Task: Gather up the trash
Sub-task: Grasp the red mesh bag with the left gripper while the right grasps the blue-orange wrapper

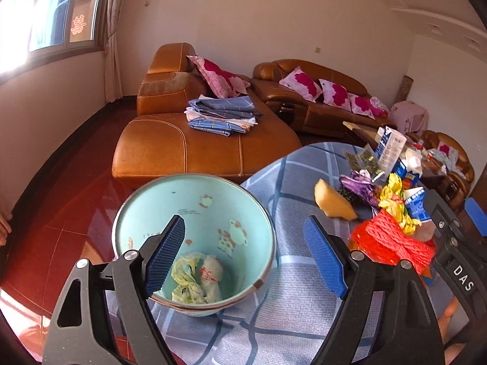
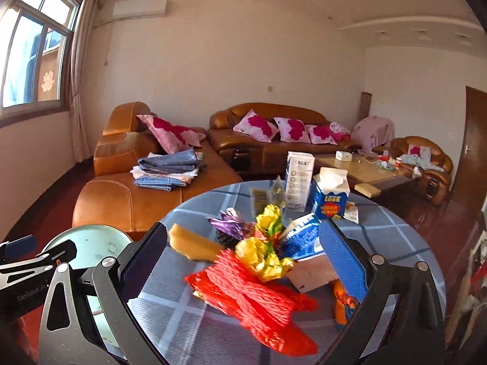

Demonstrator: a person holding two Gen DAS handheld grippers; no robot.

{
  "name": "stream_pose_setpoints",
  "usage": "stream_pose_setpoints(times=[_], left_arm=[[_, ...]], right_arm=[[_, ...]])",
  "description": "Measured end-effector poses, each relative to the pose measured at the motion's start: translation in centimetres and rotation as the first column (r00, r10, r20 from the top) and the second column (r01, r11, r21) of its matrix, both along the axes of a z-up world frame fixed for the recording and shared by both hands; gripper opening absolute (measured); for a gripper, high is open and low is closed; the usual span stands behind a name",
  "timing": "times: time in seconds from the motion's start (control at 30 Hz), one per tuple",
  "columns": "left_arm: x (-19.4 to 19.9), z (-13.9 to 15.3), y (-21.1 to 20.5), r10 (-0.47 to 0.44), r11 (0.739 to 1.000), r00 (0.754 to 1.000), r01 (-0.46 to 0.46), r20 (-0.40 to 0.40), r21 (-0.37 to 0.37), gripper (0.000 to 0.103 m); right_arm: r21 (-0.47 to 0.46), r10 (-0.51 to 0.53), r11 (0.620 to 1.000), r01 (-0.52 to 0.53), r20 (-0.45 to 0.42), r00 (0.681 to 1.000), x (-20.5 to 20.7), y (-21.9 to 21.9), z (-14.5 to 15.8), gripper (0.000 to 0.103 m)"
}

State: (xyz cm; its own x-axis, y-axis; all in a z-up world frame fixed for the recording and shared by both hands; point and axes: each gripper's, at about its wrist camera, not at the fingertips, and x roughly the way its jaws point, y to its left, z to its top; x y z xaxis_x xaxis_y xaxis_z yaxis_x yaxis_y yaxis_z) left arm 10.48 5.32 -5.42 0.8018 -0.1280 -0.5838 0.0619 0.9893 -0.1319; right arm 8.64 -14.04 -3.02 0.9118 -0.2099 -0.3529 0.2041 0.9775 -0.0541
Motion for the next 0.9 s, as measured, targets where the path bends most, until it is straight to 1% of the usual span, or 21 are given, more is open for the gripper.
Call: stream_pose_setpoints(times=[0.07, 0.27, 0.33, 0.37, 0.4, 0.53, 0.6, 0.73, 0.8, 0.9], left_arm=[[-0.4, -0.3, -1.3, -0.019, 1.0, 1.0, 0.019, -0.006, 0.019, 0.079], [-0.6, -0.7, -4.1, -0.054, 0.999, 0.998, 0.054, -0.034, 0.006, 0.079], [-0.7, -1.0, -5.2, -0.066, 0.998, 0.997, 0.066, -0.04, 0.012, 0.079], [-0.7, -1.2, -5.8, -0.076, 0.997, 0.996, 0.077, -0.044, 0.018, 0.079], [-0.8, -1.3, -6.4, -0.085, 0.996, 0.995, 0.087, -0.048, 0.025, 0.079], [-0.9, -1.6, -8.7, -0.127, 0.991, 0.99, 0.129, -0.065, 0.027, 0.079], [-0.9, -1.5, -9.8, -0.146, 0.989, 0.987, 0.147, -0.069, 0.02, 0.079], [-0.5, -1.4, -12.6, -0.179, 0.983, 0.981, 0.181, -0.078, 0.024, 0.079], [-0.2, -1.2, -14.0, -0.198, 0.98, 0.977, 0.2, -0.085, 0.016, 0.079], [0.0, -1.0, -16.0, -0.227, 0.973, 0.97, 0.229, -0.088, 0.01, 0.079]], right_arm=[[0.03, -0.028, 0.999, 0.029, -0.014, 1.0, -0.6, -1.8, -0.4, 0.098], [0.085, -0.113, 0.989, 0.118, -0.059, 0.992, -2.2, -6.7, -1.5, 0.096], [0.088, -0.13, 0.987, 0.136, -0.072, 0.989, -2.8, -7.8, -2.0, 0.089], [0.087, -0.138, 0.986, 0.145, -0.083, 0.987, -2.9, -8.2, -2.2, 0.081], [0.089, -0.144, 0.984, 0.152, -0.098, 0.985, -3.0, -8.7, -2.5, 0.078], [0.117, -0.16, 0.977, 0.177, -0.138, 0.977, -3.4, -10.6, -3.6, 0.078], [0.125, -0.161, 0.975, 0.181, -0.154, 0.975, -3.5, -11.4, -4.0, 0.07], [0.16, -0.176, 0.965, 0.206, -0.183, 0.967, -4.0, -13.0, -4.7, 0.067], [0.161, -0.184, 0.963, 0.216, -0.192, 0.964, -4.3, -13.6, -5.0, 0.062], [0.197, -0.176, 0.956, 0.218, -0.21, 0.962, -4.5, -14.7, -5.4, 0.06]])
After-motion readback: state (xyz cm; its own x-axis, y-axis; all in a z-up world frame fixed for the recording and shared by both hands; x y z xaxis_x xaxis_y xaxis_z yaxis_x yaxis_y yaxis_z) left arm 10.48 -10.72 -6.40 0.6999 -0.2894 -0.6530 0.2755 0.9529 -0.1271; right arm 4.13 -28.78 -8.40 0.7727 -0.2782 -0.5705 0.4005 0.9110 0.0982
